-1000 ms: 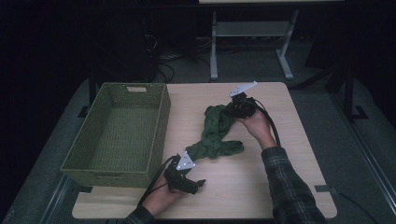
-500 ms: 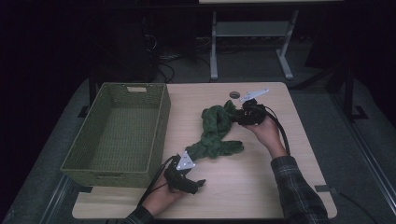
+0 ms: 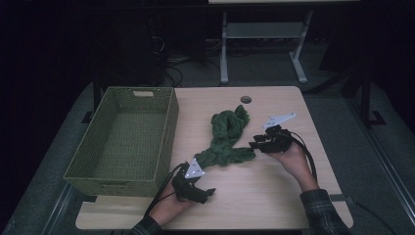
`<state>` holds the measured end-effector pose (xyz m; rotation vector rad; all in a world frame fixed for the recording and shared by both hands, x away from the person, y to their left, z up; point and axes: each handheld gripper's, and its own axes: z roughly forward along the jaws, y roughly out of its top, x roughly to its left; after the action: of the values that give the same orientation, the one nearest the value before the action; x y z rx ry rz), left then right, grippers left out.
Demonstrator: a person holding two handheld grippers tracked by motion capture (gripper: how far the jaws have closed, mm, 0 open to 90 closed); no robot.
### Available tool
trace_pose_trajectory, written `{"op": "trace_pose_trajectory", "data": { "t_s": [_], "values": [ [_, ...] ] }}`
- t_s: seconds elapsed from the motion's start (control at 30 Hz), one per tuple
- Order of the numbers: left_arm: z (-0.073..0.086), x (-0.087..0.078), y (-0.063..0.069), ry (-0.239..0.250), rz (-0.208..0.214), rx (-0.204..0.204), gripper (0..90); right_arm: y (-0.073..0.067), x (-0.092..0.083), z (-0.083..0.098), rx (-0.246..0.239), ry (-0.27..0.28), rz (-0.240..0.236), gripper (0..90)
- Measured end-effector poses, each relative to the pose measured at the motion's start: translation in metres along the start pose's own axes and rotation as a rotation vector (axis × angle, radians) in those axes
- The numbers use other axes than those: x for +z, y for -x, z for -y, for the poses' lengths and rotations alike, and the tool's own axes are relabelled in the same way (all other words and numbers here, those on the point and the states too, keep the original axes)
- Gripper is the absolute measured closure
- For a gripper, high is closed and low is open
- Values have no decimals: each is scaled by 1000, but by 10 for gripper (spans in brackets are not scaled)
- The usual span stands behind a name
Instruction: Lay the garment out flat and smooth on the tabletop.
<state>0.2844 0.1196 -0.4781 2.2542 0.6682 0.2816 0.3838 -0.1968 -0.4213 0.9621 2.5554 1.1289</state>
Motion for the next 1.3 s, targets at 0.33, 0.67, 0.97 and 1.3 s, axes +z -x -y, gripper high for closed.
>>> {"op": "trace_pose_trajectory", "data": {
  "t_s": [0.33, 0.67, 0.97, 1.3],
  "values": [
    [-3, 0, 1, -31, -6, -3, 127, -19, 10, 19, -20, -39, -53, 518],
    [-13, -7, 6, -53, 4, 20, 133, -19, 25, 25, -46, -98, -25, 849],
    [-25, -21, 4, 5, -17, 2, 139, -17, -4, 42, -29, -91, -5, 862],
    [-42, -9, -6, 31, -37, -17, 315, -21, -24, 60, -18, -87, 1, 860]
  ]
}}
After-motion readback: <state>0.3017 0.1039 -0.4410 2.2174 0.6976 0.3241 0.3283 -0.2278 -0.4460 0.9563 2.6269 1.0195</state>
